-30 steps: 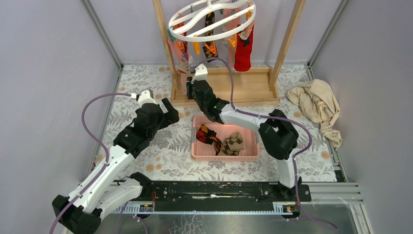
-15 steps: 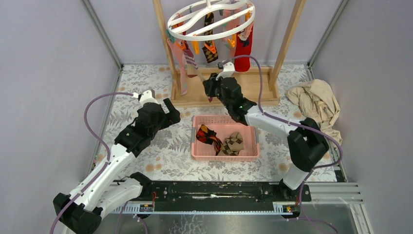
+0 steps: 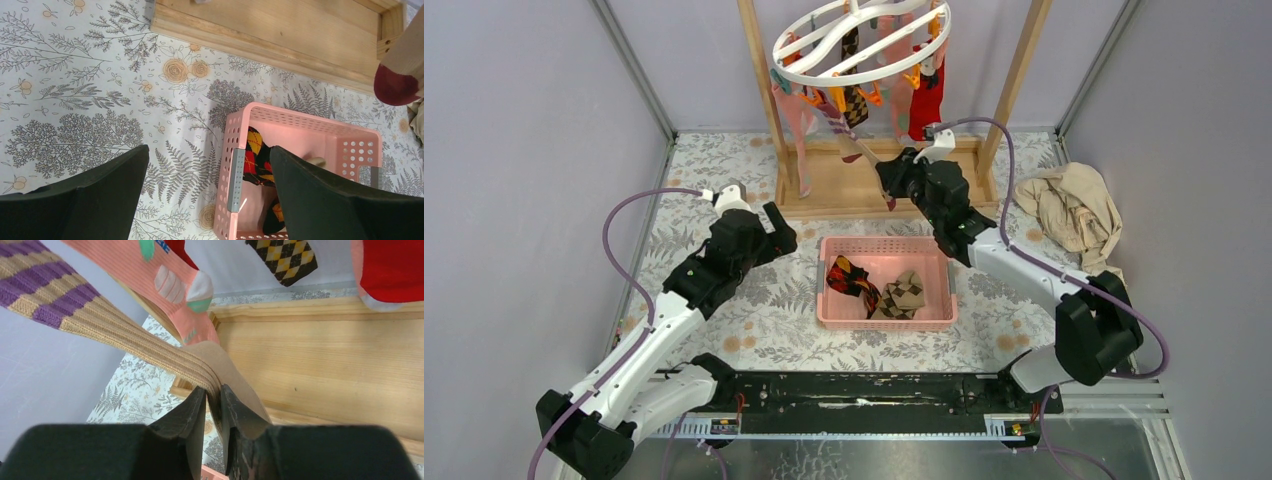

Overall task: Remove the socks clipped to the hanger
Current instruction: Remove the sock from the hanger.

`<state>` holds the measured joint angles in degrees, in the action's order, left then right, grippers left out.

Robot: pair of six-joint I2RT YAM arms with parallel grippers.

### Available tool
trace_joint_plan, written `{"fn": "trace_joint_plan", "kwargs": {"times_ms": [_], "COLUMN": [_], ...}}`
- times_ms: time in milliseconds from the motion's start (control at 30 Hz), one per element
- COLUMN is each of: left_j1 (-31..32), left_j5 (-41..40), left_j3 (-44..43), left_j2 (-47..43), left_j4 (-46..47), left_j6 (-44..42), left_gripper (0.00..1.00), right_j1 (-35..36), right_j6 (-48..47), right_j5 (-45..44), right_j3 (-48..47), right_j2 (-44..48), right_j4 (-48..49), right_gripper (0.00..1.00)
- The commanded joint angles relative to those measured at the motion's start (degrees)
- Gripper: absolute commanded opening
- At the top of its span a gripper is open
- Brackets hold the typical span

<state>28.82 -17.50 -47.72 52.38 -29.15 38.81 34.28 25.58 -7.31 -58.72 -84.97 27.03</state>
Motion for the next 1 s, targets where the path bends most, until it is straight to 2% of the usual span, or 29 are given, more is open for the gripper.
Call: {"fn": "trace_joint_plan", "kwargs": {"times_ms": [0, 967], "left_j1": [-0.5, -0.4], "left_j5": [0.9, 5.2], "left_j3": [-0.1, -0.9], "left_j2": [-0.2, 1.4], "left_j4": [2.5, 5.0], "left_j6": [-0.2, -0.8], "left_gripper": [0.98, 0.98], "right_j1": [-2.6, -22.3], "right_j6": [1.8, 6.8], "right_j5": [2.6, 12.3], "right_j3": [0.8, 3.3], "right_j2": [4.0, 10.5], "right_j4": [1.6, -2.9], "right_gripper": [0.23, 0.2]}}
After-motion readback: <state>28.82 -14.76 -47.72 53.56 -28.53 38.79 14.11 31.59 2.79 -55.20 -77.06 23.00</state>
